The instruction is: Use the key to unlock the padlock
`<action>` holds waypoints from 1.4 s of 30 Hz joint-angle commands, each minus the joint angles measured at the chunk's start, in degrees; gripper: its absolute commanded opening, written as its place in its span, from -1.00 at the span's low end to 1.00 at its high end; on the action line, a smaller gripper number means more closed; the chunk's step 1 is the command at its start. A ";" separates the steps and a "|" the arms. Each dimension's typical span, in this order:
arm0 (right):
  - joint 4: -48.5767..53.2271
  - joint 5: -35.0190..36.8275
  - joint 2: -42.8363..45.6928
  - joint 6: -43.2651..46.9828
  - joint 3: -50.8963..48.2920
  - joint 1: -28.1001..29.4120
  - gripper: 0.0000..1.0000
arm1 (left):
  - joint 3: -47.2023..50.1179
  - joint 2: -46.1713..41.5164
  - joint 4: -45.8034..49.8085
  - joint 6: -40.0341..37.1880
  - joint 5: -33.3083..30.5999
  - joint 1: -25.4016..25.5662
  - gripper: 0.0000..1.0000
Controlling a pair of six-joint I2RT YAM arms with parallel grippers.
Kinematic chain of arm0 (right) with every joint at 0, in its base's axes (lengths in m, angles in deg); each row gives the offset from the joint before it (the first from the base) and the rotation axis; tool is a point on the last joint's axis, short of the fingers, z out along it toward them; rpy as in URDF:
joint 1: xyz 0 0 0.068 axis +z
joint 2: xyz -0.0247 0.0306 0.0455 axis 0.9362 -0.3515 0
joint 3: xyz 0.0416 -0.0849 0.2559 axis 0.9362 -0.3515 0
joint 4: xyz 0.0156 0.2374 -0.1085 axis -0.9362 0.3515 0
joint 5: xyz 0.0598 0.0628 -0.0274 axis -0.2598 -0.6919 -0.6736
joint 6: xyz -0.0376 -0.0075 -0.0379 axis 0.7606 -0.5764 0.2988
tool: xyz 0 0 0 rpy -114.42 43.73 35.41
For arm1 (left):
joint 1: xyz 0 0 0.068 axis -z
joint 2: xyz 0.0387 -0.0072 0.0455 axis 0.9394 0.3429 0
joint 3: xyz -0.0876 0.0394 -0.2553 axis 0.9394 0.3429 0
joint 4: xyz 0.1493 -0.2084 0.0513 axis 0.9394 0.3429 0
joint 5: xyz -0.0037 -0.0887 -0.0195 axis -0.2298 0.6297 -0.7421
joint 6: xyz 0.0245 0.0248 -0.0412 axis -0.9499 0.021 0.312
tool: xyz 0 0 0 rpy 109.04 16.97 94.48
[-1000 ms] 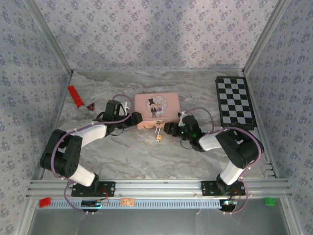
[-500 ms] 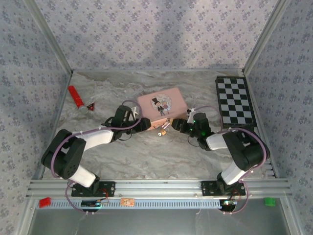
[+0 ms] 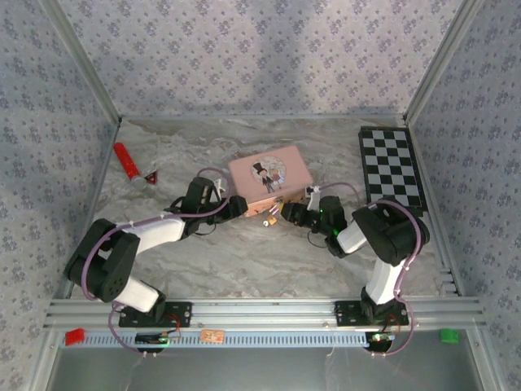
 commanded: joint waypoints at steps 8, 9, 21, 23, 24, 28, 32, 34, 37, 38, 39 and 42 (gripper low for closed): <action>-12.43 0.73 -7.80 -4.13 0.33 0.68 -0.34 | -1.73 0.68 -1.38 0.69 0.17 -1.41 0.21; -12.47 0.59 -8.20 -4.06 0.76 0.76 -0.37 | -1.80 0.67 -1.38 0.68 0.21 -1.40 0.21; -12.43 1.02 -8.31 -3.75 2.82 1.45 -0.43 | -1.54 0.41 -1.73 0.85 0.50 -1.55 0.21; -12.44 0.83 -8.23 -4.38 3.17 1.30 -0.45 | -1.23 0.11 -1.82 0.86 0.61 -1.55 0.20; -12.39 0.83 -8.10 -4.75 3.44 1.27 -0.46 | -0.90 -0.18 -1.90 0.85 0.53 -1.55 0.21; -12.40 1.27 -8.56 -5.78 3.86 0.79 -0.53 | -0.33 -0.91 -1.73 0.80 0.52 -1.69 0.21; -12.41 2.03 -9.19 -6.11 3.97 0.70 -0.63 | -0.19 -1.09 -1.65 0.89 0.52 -1.77 0.20; -12.42 2.36 -9.41 -6.34 4.06 0.68 -0.68 | -0.07 -1.18 -1.94 1.05 0.39 -1.72 0.21; -12.47 2.74 -9.28 -6.66 4.15 0.68 -0.75 | -0.09 -1.09 -2.11 1.33 0.43 -1.72 0.20; -12.44 2.81 -9.36 -7.13 4.15 0.61 -0.76 | -0.06 -1.10 -2.19 1.38 0.50 -1.76 0.20; -12.44 2.78 -9.52 -7.66 4.30 0.52 -0.78 | 0.01 -1.17 -2.29 1.46 0.61 -1.78 0.20; -12.43 3.14 -9.63 -9.41 4.32 0.42 -0.84 | 0.19 -1.60 -2.45 1.68 0.57 -1.72 0.20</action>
